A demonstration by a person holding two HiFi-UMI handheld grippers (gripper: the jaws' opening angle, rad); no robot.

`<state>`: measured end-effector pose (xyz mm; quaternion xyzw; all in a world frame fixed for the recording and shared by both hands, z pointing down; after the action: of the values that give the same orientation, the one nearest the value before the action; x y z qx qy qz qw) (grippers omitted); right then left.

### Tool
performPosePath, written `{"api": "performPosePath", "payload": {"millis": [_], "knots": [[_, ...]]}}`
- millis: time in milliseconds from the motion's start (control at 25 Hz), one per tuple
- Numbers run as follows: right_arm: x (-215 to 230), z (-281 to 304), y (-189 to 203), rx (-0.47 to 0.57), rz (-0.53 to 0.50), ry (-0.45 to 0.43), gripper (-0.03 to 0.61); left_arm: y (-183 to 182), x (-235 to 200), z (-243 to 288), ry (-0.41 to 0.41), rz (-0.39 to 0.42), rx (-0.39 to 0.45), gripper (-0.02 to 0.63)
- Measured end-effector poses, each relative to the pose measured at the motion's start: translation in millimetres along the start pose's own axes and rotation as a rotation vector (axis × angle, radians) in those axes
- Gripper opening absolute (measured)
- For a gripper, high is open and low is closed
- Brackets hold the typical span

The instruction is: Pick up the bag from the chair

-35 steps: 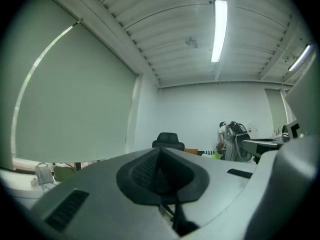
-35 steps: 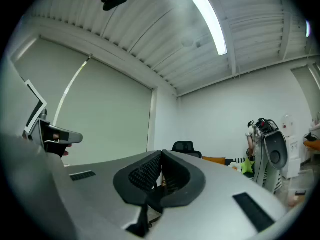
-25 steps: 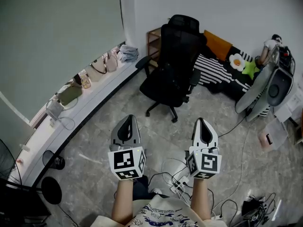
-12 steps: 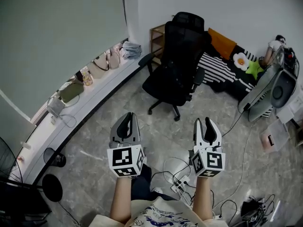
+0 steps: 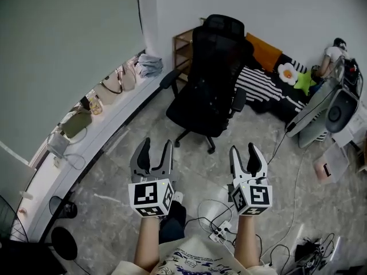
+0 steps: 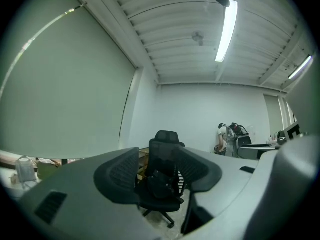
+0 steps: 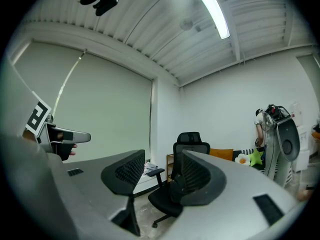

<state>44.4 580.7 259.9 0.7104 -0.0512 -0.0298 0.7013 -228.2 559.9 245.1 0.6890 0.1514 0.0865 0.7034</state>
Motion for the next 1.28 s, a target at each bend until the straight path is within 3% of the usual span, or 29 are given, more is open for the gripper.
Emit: {"api": "performPosePath", "payload": {"millis": [400, 640, 1280], "knots": [[-9.3, 180.2, -6.9, 0.006, 0.04, 0.111, 0.227, -19.9, -108.3, 176.1, 0.072, -0.007, -0.015, 0.236], [-16.9, 260.1, -4.1, 0.0, 0.032, 0.144, 0.227, -24.8, -160.4, 254.5, 0.099, 0.0, -0.022, 0.236], [9.7, 395.1, 34.9, -0.081, 0.027, 0.149, 0.227, 14.1, -199.5, 387.4, 0.108, -0.019, -0.103, 0.236]]}}
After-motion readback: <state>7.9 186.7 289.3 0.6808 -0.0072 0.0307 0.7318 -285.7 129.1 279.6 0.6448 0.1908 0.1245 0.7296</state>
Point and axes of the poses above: the fingertips, and each gripper's own axes: z forward along the fingers, x to its right, y out of its underside, the point moved 8 cm from there along -z, backward along the fingers, and after that the axes turned 4 degrees about y, right-handed, at the moved point
